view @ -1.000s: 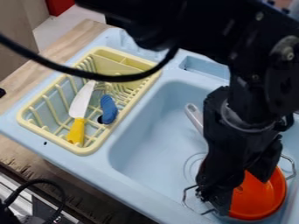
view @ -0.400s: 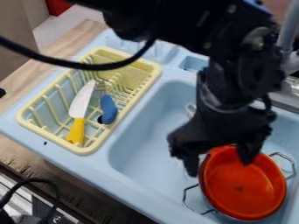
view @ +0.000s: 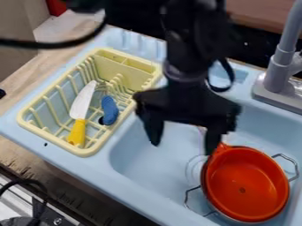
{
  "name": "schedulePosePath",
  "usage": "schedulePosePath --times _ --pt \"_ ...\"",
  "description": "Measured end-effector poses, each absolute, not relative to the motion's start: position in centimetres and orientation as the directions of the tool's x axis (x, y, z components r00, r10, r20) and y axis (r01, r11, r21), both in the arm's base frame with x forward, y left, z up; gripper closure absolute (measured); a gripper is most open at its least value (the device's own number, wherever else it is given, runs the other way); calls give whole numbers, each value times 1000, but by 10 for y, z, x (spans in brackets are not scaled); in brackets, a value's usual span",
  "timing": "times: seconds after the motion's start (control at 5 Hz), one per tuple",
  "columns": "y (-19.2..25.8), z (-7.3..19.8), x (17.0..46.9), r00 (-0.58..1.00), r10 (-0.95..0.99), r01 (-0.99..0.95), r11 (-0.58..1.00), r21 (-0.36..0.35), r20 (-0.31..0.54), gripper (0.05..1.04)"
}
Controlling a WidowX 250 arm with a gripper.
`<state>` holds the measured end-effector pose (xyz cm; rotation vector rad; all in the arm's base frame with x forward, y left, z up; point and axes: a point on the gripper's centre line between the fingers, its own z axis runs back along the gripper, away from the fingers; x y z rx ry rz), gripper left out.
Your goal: Take the red pot in the sink
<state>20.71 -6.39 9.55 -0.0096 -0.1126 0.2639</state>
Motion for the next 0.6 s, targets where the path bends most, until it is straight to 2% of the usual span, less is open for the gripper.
schedulePosePath --times 0.2,0.4,0.6 --pt "-46 102 221 980 170 -171 985 7 101 85" --pt "-48 92 245 986 75 -86 994 69 148 85" --pt "-54 94 270 987 26 -35 998 54 160 85"
